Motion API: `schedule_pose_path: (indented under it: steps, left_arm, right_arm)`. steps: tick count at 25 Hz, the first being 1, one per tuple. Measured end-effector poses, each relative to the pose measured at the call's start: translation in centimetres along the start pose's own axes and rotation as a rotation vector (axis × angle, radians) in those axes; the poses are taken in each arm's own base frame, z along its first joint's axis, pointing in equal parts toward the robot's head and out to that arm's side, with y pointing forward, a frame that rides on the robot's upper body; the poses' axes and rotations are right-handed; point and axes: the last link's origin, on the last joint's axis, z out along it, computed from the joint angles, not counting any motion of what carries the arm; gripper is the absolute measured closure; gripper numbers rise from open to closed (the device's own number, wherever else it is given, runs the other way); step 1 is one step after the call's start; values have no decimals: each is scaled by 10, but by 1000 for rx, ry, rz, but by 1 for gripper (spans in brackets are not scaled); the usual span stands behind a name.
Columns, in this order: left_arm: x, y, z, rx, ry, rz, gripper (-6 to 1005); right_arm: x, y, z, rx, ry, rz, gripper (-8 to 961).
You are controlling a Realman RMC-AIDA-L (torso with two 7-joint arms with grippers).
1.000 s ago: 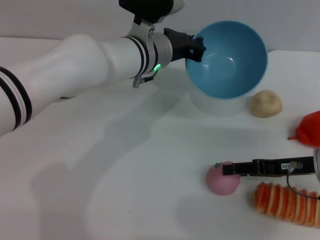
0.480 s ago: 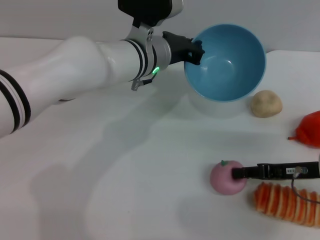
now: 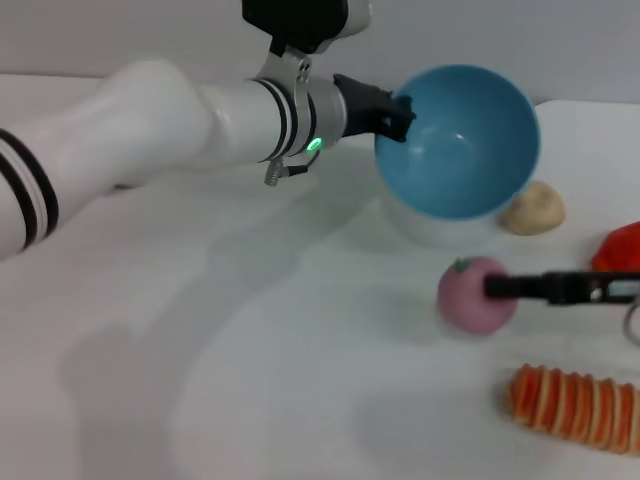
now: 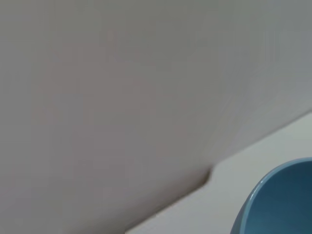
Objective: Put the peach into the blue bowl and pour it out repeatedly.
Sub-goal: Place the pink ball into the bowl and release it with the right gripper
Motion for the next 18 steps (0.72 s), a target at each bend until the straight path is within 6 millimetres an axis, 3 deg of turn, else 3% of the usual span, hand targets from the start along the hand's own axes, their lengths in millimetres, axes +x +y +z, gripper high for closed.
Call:
schedule_pose_path:
  steps: [3,8,18]
  left_arm:
    - [4,1,-1,-50,-37,-20,999]
    - [6,5,-1,-102,-114,-12,999]
    - [-8,11,-3,-105,-266,-2,1000]
  right_arm:
    - [-19,20,-31,-64,-52,-74,907]
    - [-34,28,-55,-46,-115,-117,903]
    - [-45,17,-59,34,-176,-109,896]
